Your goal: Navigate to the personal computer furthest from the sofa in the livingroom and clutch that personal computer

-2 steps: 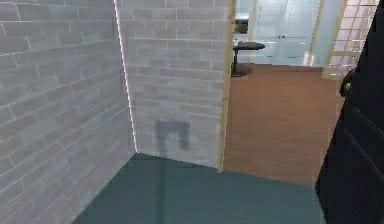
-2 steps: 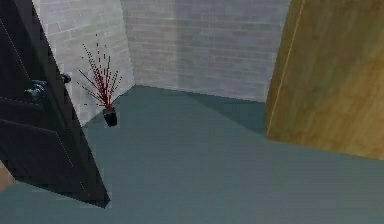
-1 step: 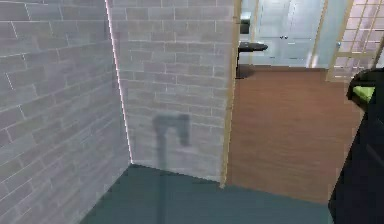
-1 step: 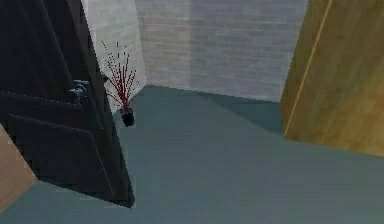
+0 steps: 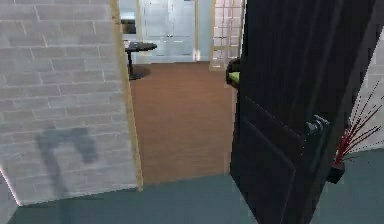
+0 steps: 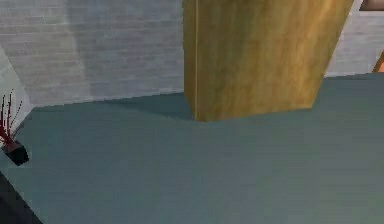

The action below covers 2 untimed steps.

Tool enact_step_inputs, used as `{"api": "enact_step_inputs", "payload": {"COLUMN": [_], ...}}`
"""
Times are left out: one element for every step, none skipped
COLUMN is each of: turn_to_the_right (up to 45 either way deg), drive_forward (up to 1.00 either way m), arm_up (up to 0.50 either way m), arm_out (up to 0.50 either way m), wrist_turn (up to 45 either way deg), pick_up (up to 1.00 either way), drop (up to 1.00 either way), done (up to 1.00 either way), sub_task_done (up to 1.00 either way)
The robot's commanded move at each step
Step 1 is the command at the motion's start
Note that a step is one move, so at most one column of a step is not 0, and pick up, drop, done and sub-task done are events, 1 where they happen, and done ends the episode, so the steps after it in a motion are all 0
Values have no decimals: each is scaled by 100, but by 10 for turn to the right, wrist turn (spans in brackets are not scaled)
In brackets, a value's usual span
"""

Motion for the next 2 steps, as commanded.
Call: {"api": "enact_step_inputs", "payload": {"turn_to_the_right": [0, 0], "drive_forward": [100, 80], "arm_up": [0, 0], "arm_out": [0, 0], "wrist_turn": [0, 0], "pick_up": [0, 0], "drop": [0, 0], "done": [0, 0], "sub_task_done": [0, 0]}}
